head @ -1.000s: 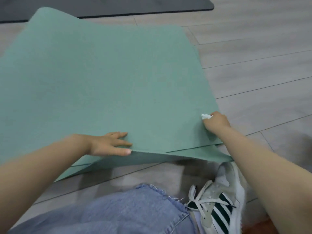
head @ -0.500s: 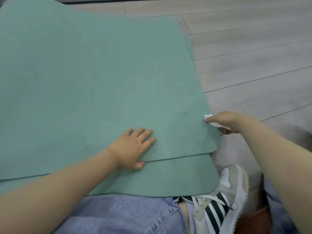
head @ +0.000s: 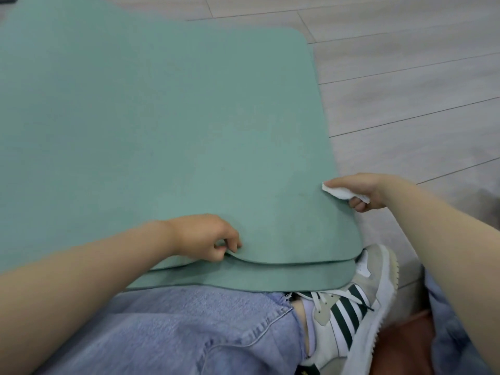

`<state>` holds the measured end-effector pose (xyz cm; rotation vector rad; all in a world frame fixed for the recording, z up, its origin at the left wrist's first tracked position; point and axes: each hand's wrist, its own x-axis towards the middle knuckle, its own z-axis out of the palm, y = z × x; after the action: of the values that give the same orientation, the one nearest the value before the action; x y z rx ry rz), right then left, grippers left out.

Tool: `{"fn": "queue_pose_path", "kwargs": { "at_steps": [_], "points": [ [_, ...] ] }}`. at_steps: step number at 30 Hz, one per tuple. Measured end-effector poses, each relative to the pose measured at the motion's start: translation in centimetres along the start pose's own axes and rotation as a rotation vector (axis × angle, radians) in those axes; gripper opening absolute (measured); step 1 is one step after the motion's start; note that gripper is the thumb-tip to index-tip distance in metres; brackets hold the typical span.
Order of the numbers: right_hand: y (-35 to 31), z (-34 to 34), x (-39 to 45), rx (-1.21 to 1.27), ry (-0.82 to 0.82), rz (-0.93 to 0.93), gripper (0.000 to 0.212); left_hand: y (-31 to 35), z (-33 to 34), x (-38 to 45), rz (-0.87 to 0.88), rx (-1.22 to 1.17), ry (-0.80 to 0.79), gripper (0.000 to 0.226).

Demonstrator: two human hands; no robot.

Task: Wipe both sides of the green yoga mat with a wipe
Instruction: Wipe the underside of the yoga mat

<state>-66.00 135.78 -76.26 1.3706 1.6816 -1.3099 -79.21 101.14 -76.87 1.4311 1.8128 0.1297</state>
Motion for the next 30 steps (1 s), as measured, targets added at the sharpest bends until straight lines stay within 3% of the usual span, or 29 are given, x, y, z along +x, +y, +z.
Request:
{"fn": "queue_pose_path", "kwargs": {
  "at_steps": [4, 8, 12, 17, 21, 24, 27, 30],
  "points": [
    [0.6, -0.2, 0.2, 0.002, -0.015, 0.013, 0.019, -0.4, 0.0, -0.4, -0.011, -0.089, -0.067, 0.024],
    [0.5, -0.2, 0.2, 0.063, -0.049, -0.012, 0.016, -0.3, 0.5, -0.1, 0.109, -0.013, -0.068, 0.017],
    [-0.3, -0.2, 0.8, -0.025, -0.013, -0.036, 0.019, -0.4, 1.0, -0.1, 0.12, 0.203, -0.019, 0.068],
    [-3.2, 0.2, 1.3, -0.194, 0.238, -0.167, 0.012, -0.5, 1.1, 0.1, 0.016, 0.312, 0.007, 0.096],
    [-7.0, -1.7, 1.6, -0.229, 0.544, -0.361, 0.037, -1.2, 1.0, 0.2, -0.071, 0.383, -0.015, 0.106],
    [-9.3, -2.7, 1.4, -0.285, 0.718, -0.43, 0.034, -1.8, 1.1, 0.5, -0.151, 0.458, 0.053, 0.105],
    [-10.2, -2.5, 1.4, -0.366, 0.79, -0.446, 0.029, -2.4, 1.1, 0.8, -0.263, 0.435, 0.11, 0.107],
    [-9.2, -1.2, 1.5, -0.523, 0.735, -0.337, 0.036, -2.6, 1.1, 1.1, -0.28, 0.46, 0.12, 0.107]
  ]
}}
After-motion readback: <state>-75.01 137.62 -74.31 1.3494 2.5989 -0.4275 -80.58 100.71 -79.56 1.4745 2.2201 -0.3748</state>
